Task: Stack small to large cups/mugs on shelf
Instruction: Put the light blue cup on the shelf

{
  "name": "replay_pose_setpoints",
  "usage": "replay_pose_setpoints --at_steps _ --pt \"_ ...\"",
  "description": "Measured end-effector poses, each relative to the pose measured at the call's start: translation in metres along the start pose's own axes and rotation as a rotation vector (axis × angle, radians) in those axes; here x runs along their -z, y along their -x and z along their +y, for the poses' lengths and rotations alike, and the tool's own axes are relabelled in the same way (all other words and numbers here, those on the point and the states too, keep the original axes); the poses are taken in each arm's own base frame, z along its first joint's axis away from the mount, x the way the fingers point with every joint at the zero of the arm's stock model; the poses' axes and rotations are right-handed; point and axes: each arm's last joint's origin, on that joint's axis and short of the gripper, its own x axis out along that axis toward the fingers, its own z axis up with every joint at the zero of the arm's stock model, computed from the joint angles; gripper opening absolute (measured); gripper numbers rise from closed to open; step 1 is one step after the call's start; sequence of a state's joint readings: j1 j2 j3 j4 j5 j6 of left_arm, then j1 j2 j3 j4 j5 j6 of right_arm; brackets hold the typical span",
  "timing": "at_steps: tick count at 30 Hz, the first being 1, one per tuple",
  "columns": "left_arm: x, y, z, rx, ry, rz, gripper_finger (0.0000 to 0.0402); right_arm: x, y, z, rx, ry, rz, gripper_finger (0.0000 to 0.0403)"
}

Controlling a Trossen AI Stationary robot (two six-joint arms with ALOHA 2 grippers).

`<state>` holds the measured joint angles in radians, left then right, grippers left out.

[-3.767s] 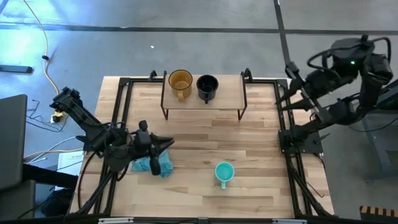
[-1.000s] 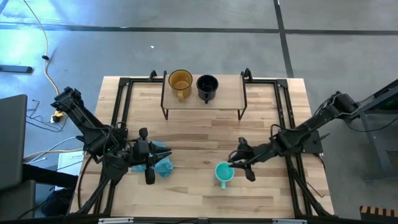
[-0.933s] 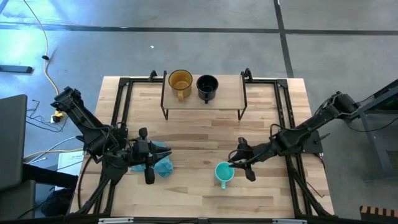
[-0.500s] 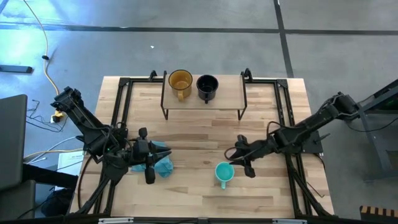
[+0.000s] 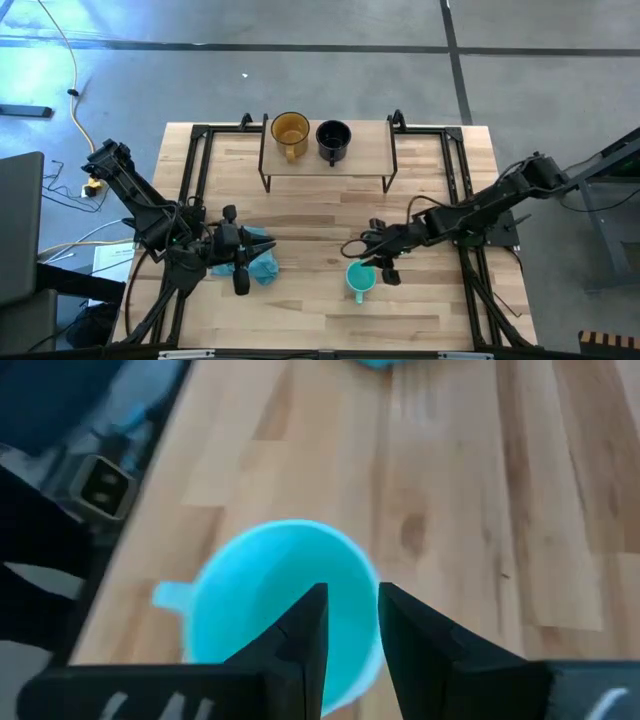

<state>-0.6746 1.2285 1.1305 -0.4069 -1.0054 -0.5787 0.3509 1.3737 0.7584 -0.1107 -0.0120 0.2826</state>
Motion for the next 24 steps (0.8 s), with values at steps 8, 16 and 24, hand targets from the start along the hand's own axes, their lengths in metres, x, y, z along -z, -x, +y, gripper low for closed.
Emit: replay_pose_setpoints --at_steps 8,16,24 --pt "0.0 0.0 0.0 0.0 0.004 0.001 0.0037 -0.008 -0.016 -0.005 0.012 0.0 0.119 0.0083" --pt "0.001 0.0 0.0 0.012 -0.006 0.017 0.0037 -0.006 -0.019 -0.006 0.038 -0.032 0.172 0.0083" --pt "0.001 0.0 0.0 0.014 -0.008 0.019 0.0037 -0.006 -0.02 -0.007 0.055 -0.056 0.17 0.0083"
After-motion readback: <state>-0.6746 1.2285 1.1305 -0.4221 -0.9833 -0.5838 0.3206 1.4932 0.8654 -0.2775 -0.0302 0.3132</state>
